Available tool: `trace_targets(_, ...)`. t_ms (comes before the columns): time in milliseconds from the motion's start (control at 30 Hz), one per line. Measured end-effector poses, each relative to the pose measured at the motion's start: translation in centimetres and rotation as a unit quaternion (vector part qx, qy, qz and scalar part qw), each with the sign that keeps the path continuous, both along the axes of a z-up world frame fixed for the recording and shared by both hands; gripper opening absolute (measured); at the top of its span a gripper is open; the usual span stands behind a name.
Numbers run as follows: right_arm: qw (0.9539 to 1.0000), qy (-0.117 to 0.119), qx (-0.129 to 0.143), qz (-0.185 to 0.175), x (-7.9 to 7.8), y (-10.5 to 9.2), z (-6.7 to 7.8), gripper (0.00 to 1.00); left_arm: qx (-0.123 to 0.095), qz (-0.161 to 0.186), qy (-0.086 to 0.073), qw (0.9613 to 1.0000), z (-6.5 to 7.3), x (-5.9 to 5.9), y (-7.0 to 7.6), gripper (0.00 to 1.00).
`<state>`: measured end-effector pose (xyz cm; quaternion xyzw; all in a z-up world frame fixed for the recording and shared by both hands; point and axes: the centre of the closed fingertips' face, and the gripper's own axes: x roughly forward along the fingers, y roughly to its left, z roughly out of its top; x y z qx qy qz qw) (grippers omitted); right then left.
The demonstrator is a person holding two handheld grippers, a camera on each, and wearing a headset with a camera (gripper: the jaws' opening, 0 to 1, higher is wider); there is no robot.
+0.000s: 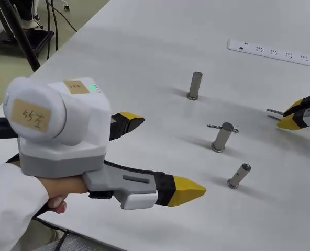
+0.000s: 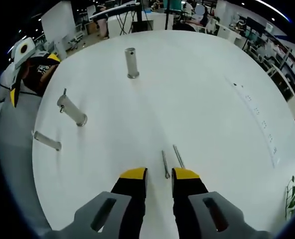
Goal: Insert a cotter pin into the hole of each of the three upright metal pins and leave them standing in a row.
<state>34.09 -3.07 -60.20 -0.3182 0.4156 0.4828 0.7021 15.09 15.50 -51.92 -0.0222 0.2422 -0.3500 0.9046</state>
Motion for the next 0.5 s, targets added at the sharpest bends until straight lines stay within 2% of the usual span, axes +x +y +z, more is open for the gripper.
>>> trace_targets(100, 0.9999, -0.001, -0.01, 0.004, 0.4, -0.3, -0.5, 0.11, -0.002, -0.002, 0.002, 1.0, 0.0, 0.0, -0.1, 0.92)
trace_targets(300, 0.9999, -0.004, -0.012, 0.007, 1.3, -0.4, -0.8, 0.08, -0.001, -0.009, 0.007, 0.9999, -0.3, -0.1, -0.4, 0.9)
trace_targets(500, 0.9996, -0.001, -0.022, 0.017, 1.1, -0.3, -1.0, 0.07, -0.002, -0.005, 0.007, 1.0, -0.5, 0.1, -0.4, 0.9)
